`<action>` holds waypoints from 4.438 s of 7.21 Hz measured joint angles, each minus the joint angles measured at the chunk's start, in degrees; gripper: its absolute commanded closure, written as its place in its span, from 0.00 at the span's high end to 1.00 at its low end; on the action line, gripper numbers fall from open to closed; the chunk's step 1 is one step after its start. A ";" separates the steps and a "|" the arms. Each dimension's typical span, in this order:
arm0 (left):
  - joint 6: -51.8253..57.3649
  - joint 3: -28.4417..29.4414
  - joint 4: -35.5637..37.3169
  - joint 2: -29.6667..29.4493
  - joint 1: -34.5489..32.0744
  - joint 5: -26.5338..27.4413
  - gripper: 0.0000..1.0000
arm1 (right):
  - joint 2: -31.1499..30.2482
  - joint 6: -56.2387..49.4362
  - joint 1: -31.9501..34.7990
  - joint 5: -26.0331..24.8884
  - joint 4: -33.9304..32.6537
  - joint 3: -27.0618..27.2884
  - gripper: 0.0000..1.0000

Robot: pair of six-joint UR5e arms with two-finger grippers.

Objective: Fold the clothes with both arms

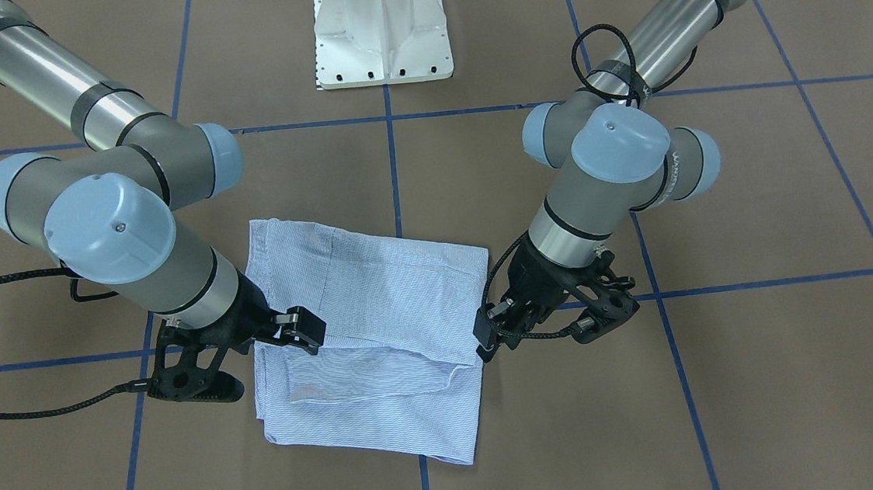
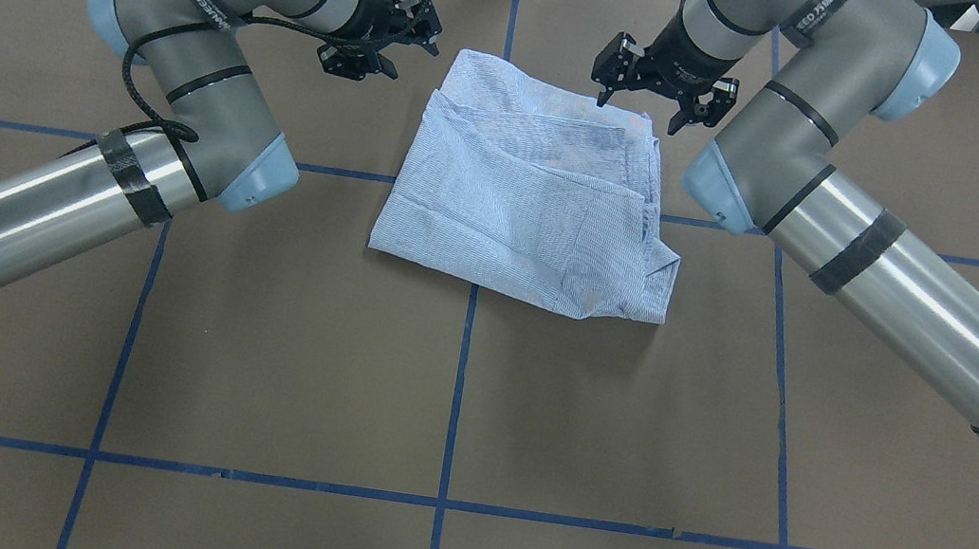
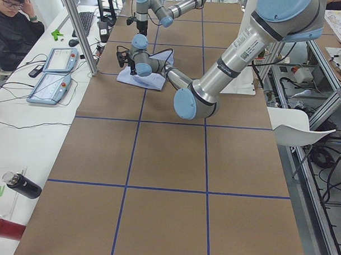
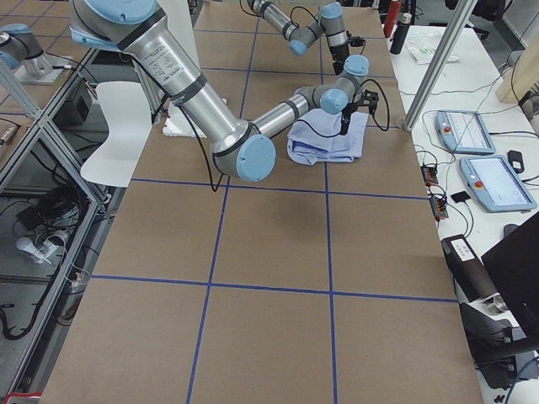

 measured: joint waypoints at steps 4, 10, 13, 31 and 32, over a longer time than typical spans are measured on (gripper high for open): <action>-0.02 -3.79 4.18 -0.13 -0.17 -0.01 0.93 | -3.54 -3.17 -2.93 -0.76 6.49 -1.27 0.95; -0.02 -4.35 4.29 -0.17 -0.18 0.03 0.92 | -2.68 -6.63 -4.45 -2.78 9.10 -6.15 0.65; -0.02 -4.64 4.29 -0.14 -0.17 0.01 0.92 | -3.06 -6.56 -5.05 -2.29 9.15 -5.95 0.47; -0.64 -5.96 4.73 -0.03 -0.26 -0.06 0.91 | -0.41 -9.39 -2.62 -10.26 9.15 -9.09 0.99; -0.64 -5.96 4.73 -0.02 -0.26 -0.06 0.98 | -0.33 -9.44 -2.67 -10.48 9.15 -9.13 1.00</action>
